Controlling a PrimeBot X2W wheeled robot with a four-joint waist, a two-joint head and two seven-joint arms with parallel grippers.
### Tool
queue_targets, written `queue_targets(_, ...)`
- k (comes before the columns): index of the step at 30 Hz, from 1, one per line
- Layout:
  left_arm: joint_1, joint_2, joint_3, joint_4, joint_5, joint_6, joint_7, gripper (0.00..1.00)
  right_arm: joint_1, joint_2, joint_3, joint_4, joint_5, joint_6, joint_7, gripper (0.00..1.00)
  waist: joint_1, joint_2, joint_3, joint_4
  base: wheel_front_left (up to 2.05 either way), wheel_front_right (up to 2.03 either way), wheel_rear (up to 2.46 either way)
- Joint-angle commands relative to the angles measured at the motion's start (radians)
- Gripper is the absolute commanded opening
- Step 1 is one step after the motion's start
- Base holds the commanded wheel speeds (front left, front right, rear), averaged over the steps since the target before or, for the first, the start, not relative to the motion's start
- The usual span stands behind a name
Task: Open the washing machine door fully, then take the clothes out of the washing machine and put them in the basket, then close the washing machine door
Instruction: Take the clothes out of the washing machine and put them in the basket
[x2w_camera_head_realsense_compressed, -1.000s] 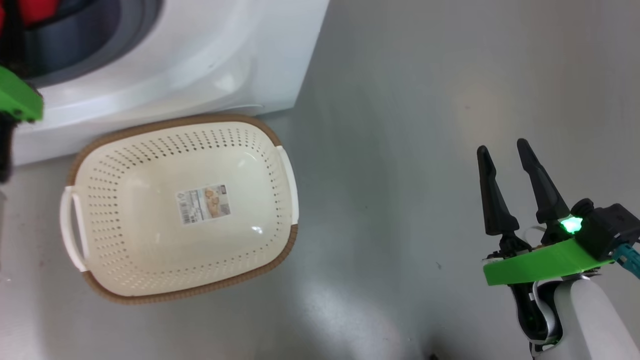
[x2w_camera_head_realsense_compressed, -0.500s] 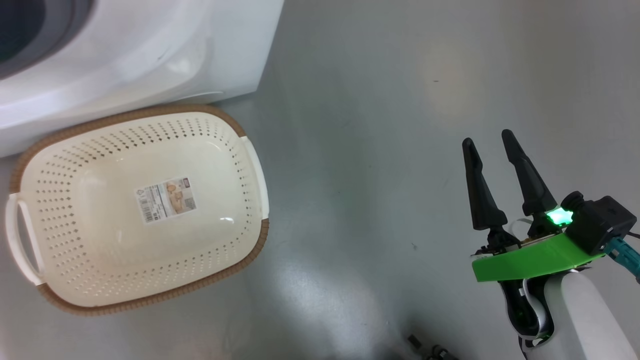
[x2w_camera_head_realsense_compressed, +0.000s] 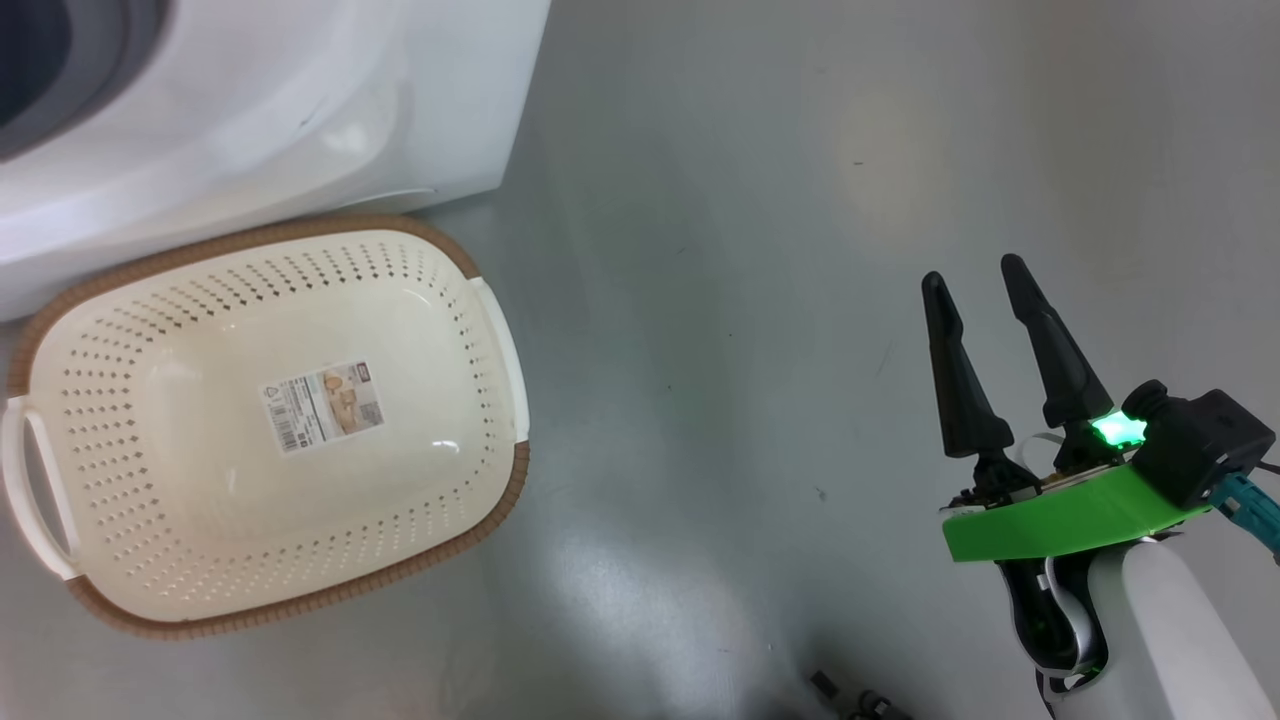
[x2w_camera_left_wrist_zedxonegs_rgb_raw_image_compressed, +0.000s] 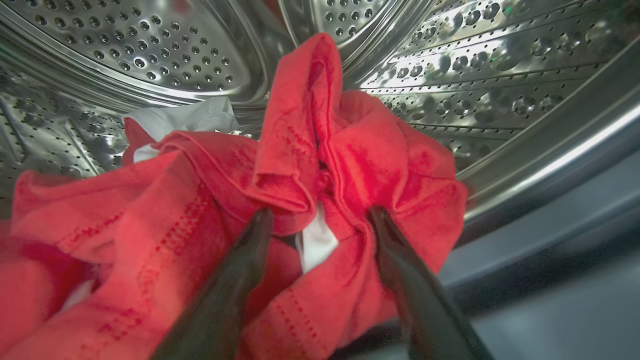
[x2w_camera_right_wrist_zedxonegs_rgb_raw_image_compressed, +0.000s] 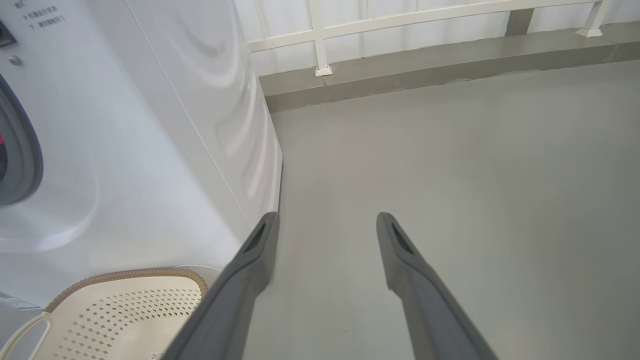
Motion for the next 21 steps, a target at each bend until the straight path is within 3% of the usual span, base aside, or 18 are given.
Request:
queue_targets(1,-0.014,0.046,0.001,-0.004,0.007,0.007,0.008,1.0,-0.001,-0.008,0.02,-0.024,0.003,0.006,-0.006,1.0,0.0,0.0,-0.004,0.003,0.0,0.0,0.0)
queue_targets(2,-0.013,0.044,-0.002,-0.002,0.006,0.006,0.01,0.49,0.0,-0.008,0.021,-0.025,0.002,0.006,-0.006,1.0,0.0,0.0,-0.006,0.005,0.0,0.0,0.0)
queue_targets(3,-0.011,0.042,-0.005,0.0,0.005,0.006,0.011,0.49,0.0,-0.008,0.021,-0.025,0.001,0.006,-0.006,1.0,0.0,0.0,-0.008,0.006,0.0,0.0,0.0)
queue_targets(4,-0.009,0.039,-0.008,0.002,0.003,0.005,0.014,0.09,0.0,-0.008,0.02,-0.025,0.0,0.006,-0.006,1.0,0.0,0.0,-0.01,0.008,0.0,0.0,0.0)
queue_targets(5,-0.009,0.039,-0.008,0.002,0.003,0.005,0.014,0.09,0.0,-0.008,0.02,-0.025,0.0,0.006,-0.006,1.0,0.0,0.0,-0.01,0.008,0.0,0.0,0.0)
queue_targets(6,-0.008,0.036,-0.011,0.003,0.003,0.004,0.015,0.0,0.0,-0.008,0.02,-0.024,-0.001,0.006,-0.006,1.0,0.0,0.0,-0.012,0.009,0.0,0.0,0.0)
queue_targets(16,0.027,0.007,0.007,-0.01,-0.058,0.001,-0.001,0.0,0.01,-0.008,0.013,-0.014,-0.013,0.006,-0.006,1.0,0.0,0.0,-0.058,0.03,0.0,0.0,0.0)
queue_targets(21,0.101,0.007,0.067,-0.128,-0.093,0.003,-0.005,0.0,0.024,-0.008,0.0,-0.006,-0.02,0.006,-0.006,1.0,0.0,0.0,-0.096,0.053,0.0,0.0,0.0)
